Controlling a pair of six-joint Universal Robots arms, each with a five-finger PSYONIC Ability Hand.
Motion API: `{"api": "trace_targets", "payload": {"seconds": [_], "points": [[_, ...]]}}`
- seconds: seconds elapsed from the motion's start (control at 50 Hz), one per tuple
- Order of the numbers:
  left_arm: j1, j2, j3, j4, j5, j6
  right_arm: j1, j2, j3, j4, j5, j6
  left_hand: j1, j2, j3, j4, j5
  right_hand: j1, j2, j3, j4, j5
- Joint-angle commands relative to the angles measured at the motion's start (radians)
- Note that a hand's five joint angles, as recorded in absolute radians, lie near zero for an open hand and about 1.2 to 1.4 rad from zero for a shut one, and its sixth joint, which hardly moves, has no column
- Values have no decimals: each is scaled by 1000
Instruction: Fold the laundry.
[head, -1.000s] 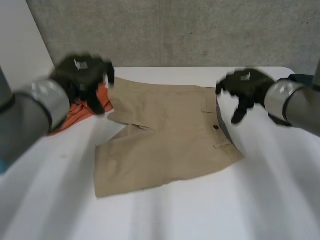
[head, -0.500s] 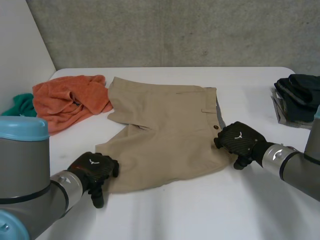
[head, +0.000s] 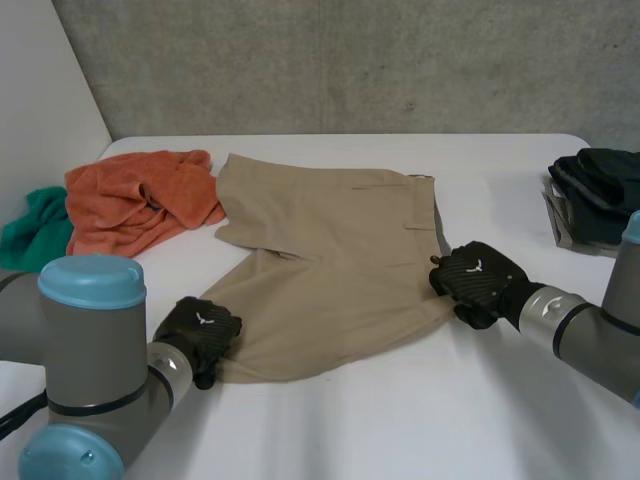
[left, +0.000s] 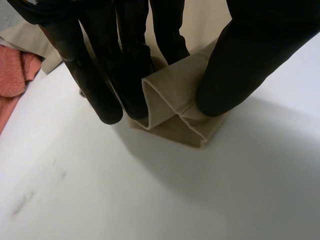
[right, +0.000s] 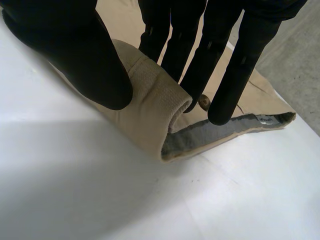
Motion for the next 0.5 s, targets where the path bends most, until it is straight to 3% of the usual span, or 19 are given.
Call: {"api": "trace_targets", "payload": {"seconds": [0.02, 0.1, 0.16, 0.18, 0.24, 0.3, 0.36, 0.5], "points": [[2, -10, -8, 22, -26, 67, -34, -91, 12, 175, 3, -61, 256, 204, 211, 202, 238, 360, 232, 219, 206, 232], [12, 8, -21, -13, -11, 83, -48, -141, 28, 351, 37, -148, 256, 204, 211, 202, 238, 360, 232, 219, 206, 232], [4, 65, -38, -125, 8, 111, -63, -193, 65, 600, 130, -291, 256, 204, 211, 202, 238, 360, 232, 219, 206, 232], [-4, 98, -41, -218, 15, 132, -77, -209, 77, 668, 152, -343, 256, 204, 211, 202, 238, 360, 232, 219, 206, 232], [-22, 146, -35, -398, 47, 156, -104, -233, 105, 777, 167, -473, 256, 204, 211, 202, 238, 360, 232, 219, 206, 232], [-28, 166, -16, -495, 81, 154, -108, -241, 96, 771, 155, -540, 256, 204, 211, 202, 238, 360, 232, 219, 206, 232], [-10, 160, 54, -489, 126, 142, -106, -236, 61, 739, 146, -477, 256, 204, 211, 202, 238, 360, 232, 219, 206, 232], [31, 79, 278, -385, 115, 107, -65, -135, -96, 572, 150, -218, 256, 204, 211, 202, 238, 360, 232, 219, 206, 232]]}}
